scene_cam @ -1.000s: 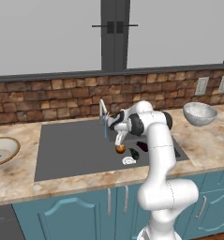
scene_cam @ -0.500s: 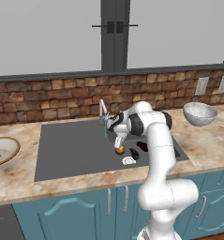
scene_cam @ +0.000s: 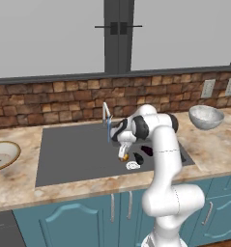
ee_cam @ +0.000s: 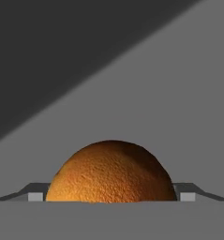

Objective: Pick the eggplants from the sink and place them in one bowl. Place the orange in the other bowl. Then turn off the sink faucet.

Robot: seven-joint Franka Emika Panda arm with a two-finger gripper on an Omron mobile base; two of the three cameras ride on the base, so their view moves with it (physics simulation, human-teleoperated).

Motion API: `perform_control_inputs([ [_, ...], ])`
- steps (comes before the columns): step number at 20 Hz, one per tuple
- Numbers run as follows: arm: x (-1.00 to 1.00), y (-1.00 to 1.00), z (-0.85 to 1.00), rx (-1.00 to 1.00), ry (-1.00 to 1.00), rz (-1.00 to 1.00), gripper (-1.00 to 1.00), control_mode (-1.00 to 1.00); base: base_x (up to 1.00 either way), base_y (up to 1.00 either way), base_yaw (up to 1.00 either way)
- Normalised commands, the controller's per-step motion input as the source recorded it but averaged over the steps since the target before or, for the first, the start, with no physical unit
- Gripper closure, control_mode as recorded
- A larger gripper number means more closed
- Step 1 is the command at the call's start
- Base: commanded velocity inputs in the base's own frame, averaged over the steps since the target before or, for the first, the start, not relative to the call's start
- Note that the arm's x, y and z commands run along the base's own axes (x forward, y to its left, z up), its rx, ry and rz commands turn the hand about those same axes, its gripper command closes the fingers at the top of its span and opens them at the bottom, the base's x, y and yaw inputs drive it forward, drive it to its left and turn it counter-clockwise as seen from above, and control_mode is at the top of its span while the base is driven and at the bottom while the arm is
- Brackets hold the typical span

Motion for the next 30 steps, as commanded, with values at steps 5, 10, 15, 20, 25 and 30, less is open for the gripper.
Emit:
perform_control_inputs([
  [5, -0.36, 0.0, -0.08, 0.0, -0.08, 0.0, 1.0, -1.0, 0.0, 0.0, 0.0],
  [10, -0.63, -0.05, 0.38, 0.0, -0.21, -0.01, 1.0, -1.0, 0.0, 0.0, 0.0],
  [15, -0.5, -0.02, 0.86, 0.0, -0.2, -0.03, 1.0, -1.0, 0.0, 0.0, 0.0],
  [20, -0.58, 0.0, 0.97, 0.02, -0.18, -0.06, 1.0, -1.0, 0.0, 0.0, 0.0],
  [25, -0.64, 0.0, 1.0, 0.03, -0.15, -0.09, 1.0, -1.0, 0.0, 0.0, 0.0],
  [30, -0.74, 0.0, 1.0, 0.07, -0.11, -0.09, 1.0, -1.0, 0.0, 0.0, 0.0],
])
